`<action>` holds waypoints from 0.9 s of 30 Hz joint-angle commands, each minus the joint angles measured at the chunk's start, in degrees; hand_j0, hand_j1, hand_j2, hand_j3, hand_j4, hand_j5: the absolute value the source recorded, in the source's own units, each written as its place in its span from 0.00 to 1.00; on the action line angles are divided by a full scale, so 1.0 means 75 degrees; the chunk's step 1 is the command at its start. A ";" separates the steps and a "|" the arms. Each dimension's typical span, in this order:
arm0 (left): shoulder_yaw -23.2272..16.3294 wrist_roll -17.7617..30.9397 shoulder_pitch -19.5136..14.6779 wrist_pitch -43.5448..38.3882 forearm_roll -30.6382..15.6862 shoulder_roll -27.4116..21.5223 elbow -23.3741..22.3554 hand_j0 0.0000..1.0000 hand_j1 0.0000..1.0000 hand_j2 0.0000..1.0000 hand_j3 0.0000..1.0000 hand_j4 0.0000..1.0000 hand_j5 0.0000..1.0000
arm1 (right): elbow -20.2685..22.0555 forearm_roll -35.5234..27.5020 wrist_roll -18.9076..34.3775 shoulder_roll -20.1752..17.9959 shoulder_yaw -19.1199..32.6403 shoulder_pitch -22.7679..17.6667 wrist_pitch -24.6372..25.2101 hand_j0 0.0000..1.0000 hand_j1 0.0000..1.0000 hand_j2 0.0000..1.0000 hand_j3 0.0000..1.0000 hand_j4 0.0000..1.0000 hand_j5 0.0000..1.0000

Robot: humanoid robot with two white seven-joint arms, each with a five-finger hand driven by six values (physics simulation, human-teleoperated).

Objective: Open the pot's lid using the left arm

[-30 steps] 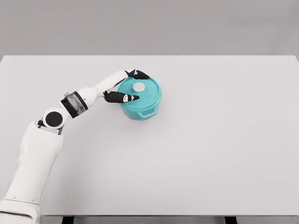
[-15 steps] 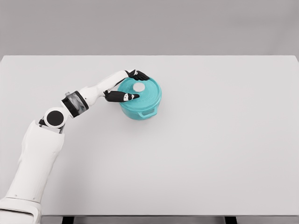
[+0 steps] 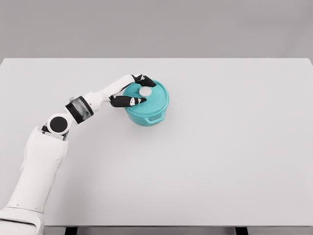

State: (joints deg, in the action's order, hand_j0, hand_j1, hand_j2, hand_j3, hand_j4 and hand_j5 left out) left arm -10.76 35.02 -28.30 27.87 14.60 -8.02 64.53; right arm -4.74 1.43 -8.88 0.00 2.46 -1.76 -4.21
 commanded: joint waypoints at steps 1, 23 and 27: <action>0.0005 -0.0003 0.0000 -0.0012 -0.0060 0.0003 -0.0002 0.64 0.64 0.64 0.64 0.64 0.64 | -0.0001 -0.0004 0.0000 0.0000 0.0000 0.0000 -0.0001 1.00 1.00 1.00 1.00 1.00 1.00; 0.0076 -0.0003 -0.0023 -0.0012 -0.0107 -0.0020 0.0080 0.49 0.49 0.49 0.49 0.49 0.49 | -0.0001 -0.0004 0.0000 0.0000 0.0000 0.0000 -0.0001 1.00 1.00 1.00 1.00 1.00 1.00; 0.0076 -0.0003 -0.0024 -0.0024 -0.0107 -0.0032 0.0162 0.49 0.49 0.49 0.49 0.49 0.49 | -0.0001 -0.0004 0.0000 0.0000 0.0000 0.0000 -0.0001 1.00 1.00 1.00 1.00 1.00 1.00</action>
State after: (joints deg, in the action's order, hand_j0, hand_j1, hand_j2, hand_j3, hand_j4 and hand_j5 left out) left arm -10.24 34.97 -28.48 27.92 14.40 -8.22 65.37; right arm -4.74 1.43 -8.88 0.00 2.46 -1.76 -4.20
